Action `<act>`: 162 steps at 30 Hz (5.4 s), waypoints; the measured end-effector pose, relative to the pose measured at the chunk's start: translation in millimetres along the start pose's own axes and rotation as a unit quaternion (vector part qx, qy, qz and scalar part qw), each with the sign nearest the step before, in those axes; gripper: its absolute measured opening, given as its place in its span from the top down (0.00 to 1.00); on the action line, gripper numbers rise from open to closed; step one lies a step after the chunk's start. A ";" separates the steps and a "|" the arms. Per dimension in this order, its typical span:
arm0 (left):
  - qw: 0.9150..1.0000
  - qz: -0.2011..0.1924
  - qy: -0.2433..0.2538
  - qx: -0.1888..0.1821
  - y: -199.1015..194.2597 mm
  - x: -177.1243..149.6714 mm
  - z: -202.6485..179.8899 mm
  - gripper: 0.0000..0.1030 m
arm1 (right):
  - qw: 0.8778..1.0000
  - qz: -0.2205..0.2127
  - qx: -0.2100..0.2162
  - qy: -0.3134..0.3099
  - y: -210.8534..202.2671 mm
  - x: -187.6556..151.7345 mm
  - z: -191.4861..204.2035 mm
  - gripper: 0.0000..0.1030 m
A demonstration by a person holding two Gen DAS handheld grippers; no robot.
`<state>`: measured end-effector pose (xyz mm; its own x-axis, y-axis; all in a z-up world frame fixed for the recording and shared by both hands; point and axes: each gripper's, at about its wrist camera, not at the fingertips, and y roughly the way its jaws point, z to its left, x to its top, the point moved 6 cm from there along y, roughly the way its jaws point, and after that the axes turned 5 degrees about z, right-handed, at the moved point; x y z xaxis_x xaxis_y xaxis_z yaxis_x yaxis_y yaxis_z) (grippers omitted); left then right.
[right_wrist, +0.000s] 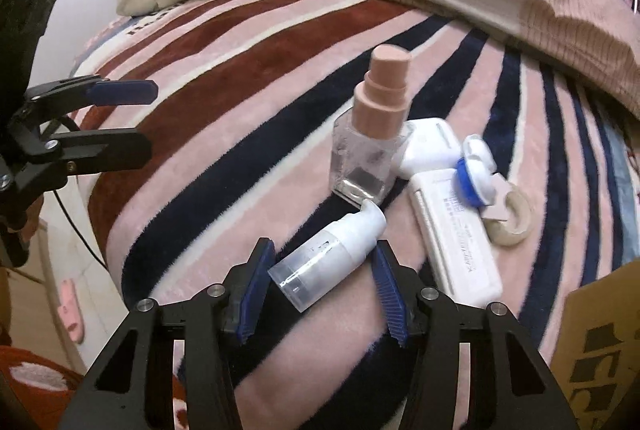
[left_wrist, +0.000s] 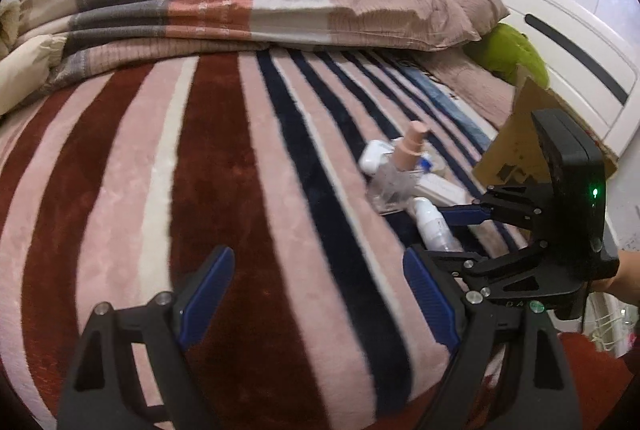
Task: Organize rigid objects
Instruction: 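Grasp the white lotion tube with the right gripper, then place the white lotion tube into the cardboard box, open right gripper, then grasp the clear spray bottle with the right gripper, then lower the spray bottle into the cardboard box and release it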
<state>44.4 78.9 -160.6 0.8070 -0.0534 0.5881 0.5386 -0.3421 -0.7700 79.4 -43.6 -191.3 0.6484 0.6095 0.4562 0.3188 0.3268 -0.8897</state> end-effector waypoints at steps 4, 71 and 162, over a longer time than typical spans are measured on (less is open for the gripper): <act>0.998 -0.001 0.004 -0.061 -6.0 12.6 -27.2 0.18 | 1.000 -0.017 -0.002 -0.005 -19.5 -3.6 2.7 0.55; 0.998 -0.064 0.004 -0.001 -55.0 74.4 -45.3 0.18 | 0.991 -0.113 0.048 -0.053 -146.5 15.1 11.8 0.04; 0.985 -0.018 0.146 -0.088 3.4 155.1 -264.3 0.17 | 0.985 -0.140 -0.038 0.090 -208.3 -60.7 -155.6 0.53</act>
<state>107.3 -178.4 -6.7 0.6695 -0.2971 0.6808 0.4949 -0.5050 -0.7071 81.2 -261.1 -36.5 0.6377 0.3624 0.6798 0.5489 0.4054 -0.7310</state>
